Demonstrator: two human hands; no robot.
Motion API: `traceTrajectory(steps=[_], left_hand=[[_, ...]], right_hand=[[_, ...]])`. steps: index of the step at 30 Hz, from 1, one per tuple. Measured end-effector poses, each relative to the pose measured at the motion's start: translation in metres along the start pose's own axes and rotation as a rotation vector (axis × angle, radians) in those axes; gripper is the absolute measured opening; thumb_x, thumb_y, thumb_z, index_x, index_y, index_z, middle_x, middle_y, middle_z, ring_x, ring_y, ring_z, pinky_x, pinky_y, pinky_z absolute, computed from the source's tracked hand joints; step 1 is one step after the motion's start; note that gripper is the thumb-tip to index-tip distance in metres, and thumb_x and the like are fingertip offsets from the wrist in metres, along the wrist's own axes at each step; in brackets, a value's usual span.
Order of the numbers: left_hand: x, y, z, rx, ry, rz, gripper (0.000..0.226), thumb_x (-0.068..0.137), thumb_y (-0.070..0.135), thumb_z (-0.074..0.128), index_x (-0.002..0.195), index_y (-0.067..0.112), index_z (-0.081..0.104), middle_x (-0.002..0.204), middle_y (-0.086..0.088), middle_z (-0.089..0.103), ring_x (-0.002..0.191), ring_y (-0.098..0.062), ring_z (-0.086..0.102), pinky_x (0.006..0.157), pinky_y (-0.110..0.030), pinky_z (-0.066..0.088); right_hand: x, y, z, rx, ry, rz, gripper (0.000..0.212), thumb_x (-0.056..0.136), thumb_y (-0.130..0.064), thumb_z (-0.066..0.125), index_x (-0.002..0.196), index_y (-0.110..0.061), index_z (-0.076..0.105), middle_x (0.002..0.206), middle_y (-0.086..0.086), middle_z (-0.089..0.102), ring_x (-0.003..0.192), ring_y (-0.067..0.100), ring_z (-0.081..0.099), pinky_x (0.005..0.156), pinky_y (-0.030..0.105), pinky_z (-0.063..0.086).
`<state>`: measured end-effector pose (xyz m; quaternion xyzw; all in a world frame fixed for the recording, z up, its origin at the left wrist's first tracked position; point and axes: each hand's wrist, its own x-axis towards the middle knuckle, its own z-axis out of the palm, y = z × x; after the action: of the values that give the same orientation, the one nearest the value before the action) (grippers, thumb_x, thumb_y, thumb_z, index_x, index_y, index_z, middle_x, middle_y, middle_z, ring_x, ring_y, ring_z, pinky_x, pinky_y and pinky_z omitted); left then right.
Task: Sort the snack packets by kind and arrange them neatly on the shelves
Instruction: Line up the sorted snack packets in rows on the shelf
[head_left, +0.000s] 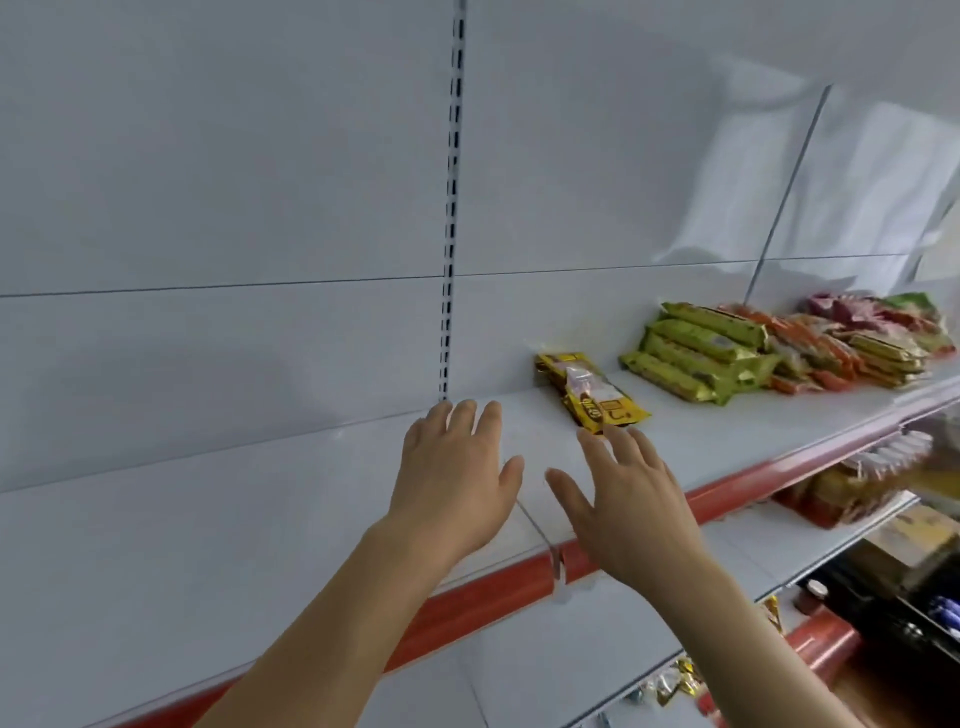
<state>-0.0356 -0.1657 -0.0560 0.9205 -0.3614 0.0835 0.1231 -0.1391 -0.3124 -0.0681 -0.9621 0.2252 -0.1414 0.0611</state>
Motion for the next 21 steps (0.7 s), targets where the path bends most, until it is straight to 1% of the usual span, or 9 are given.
traceTrajectory(steps=[2, 5, 7, 9, 12, 14, 16, 19, 21], left_hand=[[0.032, 0.013, 0.010, 0.008, 0.005, 0.015, 0.068, 0.108, 0.051, 0.032, 0.164, 0.017, 0.016, 0.169, -0.006, 0.024, 0.157, -0.028, 0.015, 0.127, -0.046, 0.018], [0.071, 0.032, 0.020, -0.002, -0.014, 0.048, 0.065, 0.109, 0.047, 0.034, 0.163, 0.016, 0.017, 0.163, -0.006, 0.032, 0.153, -0.026, 0.025, 0.124, -0.043, 0.024], [0.092, 0.042, 0.028, 0.010, -0.052, 0.071, 0.062, 0.110, 0.042, 0.034, 0.163, 0.016, 0.017, 0.162, -0.006, 0.035, 0.150, -0.026, 0.029, 0.122, -0.042, 0.027], [0.112, 0.048, 0.035, 0.038, -0.090, 0.082, 0.061, 0.110, 0.040, 0.034, 0.163, 0.015, 0.018, 0.161, -0.006, 0.036, 0.148, -0.027, 0.032, 0.120, -0.043, 0.030], [0.134, 0.052, 0.042, 0.057, -0.143, 0.054, 0.056, 0.110, 0.039, 0.034, 0.160, 0.016, 0.025, 0.158, -0.007, 0.042, 0.145, -0.028, 0.037, 0.118, -0.043, 0.033], [0.146, 0.056, 0.048, 0.064, -0.176, 0.037, 0.052, 0.110, 0.037, 0.033, 0.158, 0.016, 0.029, 0.157, -0.007, 0.044, 0.144, -0.028, 0.039, 0.118, -0.043, 0.034], [0.157, 0.059, 0.052, 0.052, -0.190, 0.008, 0.050, 0.110, 0.034, 0.033, 0.157, 0.017, 0.031, 0.156, -0.007, 0.045, 0.143, -0.028, 0.041, 0.117, -0.044, 0.037], [0.172, 0.065, 0.061, -0.011, -0.169, -0.059, 0.048, 0.110, 0.031, 0.036, 0.155, 0.017, 0.035, 0.153, -0.008, 0.049, 0.139, -0.029, 0.046, 0.112, -0.045, 0.043], [0.179, 0.071, 0.067, -0.035, -0.142, -0.102, 0.050, 0.109, 0.028, 0.038, 0.158, 0.019, 0.031, 0.155, -0.008, 0.046, 0.138, -0.030, 0.046, 0.111, -0.045, 0.043]], right_hand=[[0.025, 0.023, 0.001, -0.004, 0.023, 0.023, 0.069, 0.100, -0.063, 0.030, 0.156, -0.024, 0.024, 0.162, 0.003, 0.025, 0.153, 0.025, 0.011, 0.122, 0.042, 0.022], [0.061, 0.050, 0.003, 0.007, 0.028, 0.040, 0.066, 0.100, -0.060, 0.035, 0.154, -0.022, 0.027, 0.158, 0.003, 0.031, 0.149, 0.025, 0.019, 0.118, 0.041, 0.028], [0.087, 0.066, 0.007, 0.010, 0.004, 0.054, 0.065, 0.100, -0.058, 0.036, 0.153, -0.020, 0.028, 0.158, 0.005, 0.031, 0.148, 0.025, 0.020, 0.118, 0.041, 0.028], [0.111, 0.080, 0.015, 0.023, -0.029, 0.079, 0.068, 0.100, -0.059, 0.036, 0.155, -0.020, 0.024, 0.160, 0.006, 0.027, 0.150, 0.026, 0.017, 0.119, 0.042, 0.027], [0.141, 0.095, 0.028, 0.030, -0.094, 0.072, 0.073, 0.097, -0.064, 0.037, 0.155, -0.022, 0.023, 0.159, 0.006, 0.029, 0.149, 0.027, 0.020, 0.118, 0.043, 0.029], [0.157, 0.101, 0.035, -0.001, -0.128, 0.026, 0.073, 0.093, -0.068, 0.041, 0.152, -0.027, 0.027, 0.151, 0.005, 0.038, 0.143, 0.028, 0.030, 0.112, 0.043, 0.033], [0.171, 0.107, 0.038, -0.014, -0.156, -0.024, 0.067, 0.090, -0.068, 0.046, 0.145, -0.032, 0.034, 0.140, 0.002, 0.048, 0.133, 0.027, 0.040, 0.105, 0.043, 0.038], [0.185, 0.118, 0.041, -0.016, -0.163, -0.091, 0.056, 0.091, -0.066, 0.047, 0.138, -0.037, 0.044, 0.126, 0.000, 0.055, 0.123, 0.026, 0.045, 0.098, 0.040, 0.042], [0.190, 0.128, 0.039, 0.012, -0.125, -0.149, 0.049, 0.094, -0.064, 0.045, 0.135, -0.038, 0.050, 0.119, 0.000, 0.057, 0.117, 0.025, 0.048, 0.092, 0.038, 0.044]])
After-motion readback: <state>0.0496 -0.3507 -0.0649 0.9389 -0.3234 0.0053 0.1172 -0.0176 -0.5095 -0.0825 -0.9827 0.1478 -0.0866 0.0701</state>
